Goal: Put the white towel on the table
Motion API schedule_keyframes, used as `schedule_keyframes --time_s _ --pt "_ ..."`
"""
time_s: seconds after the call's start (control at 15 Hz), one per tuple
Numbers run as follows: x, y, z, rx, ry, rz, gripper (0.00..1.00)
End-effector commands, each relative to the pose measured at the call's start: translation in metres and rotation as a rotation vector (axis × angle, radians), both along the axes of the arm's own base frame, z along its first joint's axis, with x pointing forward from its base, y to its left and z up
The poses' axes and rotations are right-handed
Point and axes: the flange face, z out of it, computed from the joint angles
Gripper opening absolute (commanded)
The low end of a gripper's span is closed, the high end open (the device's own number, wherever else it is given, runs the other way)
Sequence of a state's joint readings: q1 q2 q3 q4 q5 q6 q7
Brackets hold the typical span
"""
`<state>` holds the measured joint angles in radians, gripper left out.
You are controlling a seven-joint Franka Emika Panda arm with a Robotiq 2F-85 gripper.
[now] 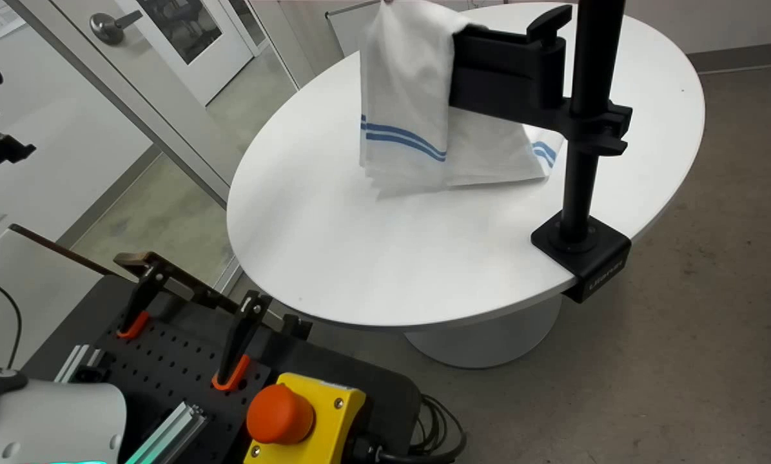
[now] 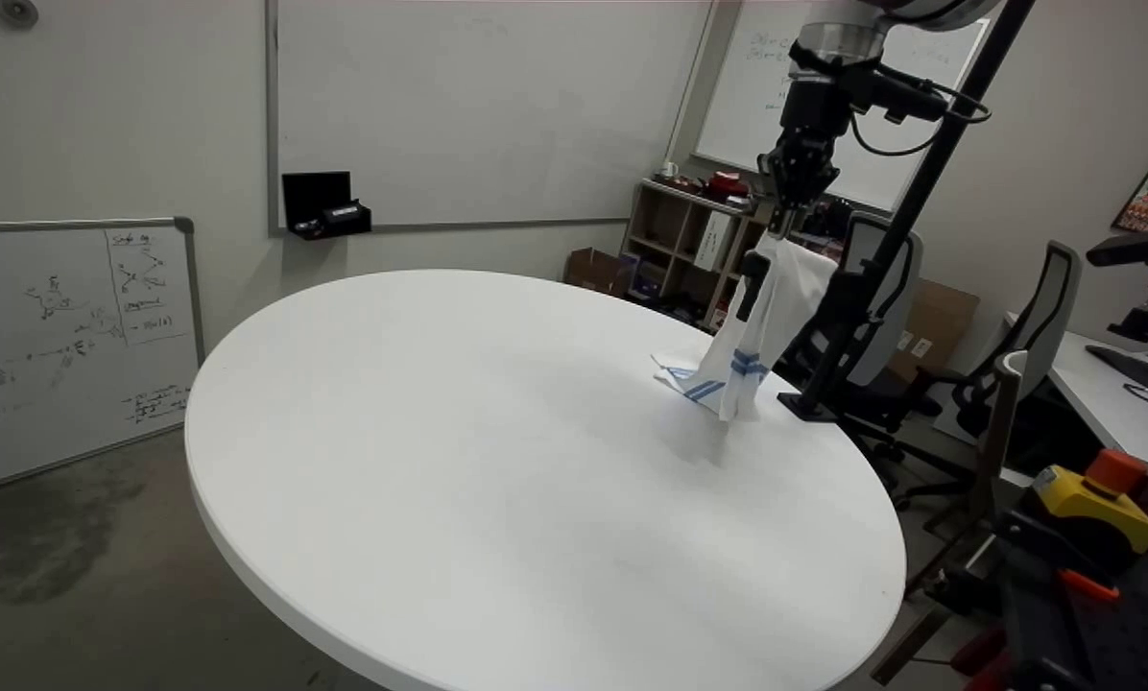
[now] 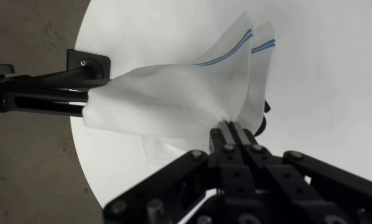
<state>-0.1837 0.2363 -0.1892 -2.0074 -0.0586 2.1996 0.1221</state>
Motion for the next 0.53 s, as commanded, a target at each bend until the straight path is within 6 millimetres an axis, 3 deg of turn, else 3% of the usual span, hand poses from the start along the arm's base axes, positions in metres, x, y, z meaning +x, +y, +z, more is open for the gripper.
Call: schedule_keyframes --time_s 0.0,0.47 --pt "-0.009 0.007 0.054 0.058 -0.111 0.015 0.01" --pt "-0.031 0.034 0.142 0.129 -0.302 0.141 0.01"
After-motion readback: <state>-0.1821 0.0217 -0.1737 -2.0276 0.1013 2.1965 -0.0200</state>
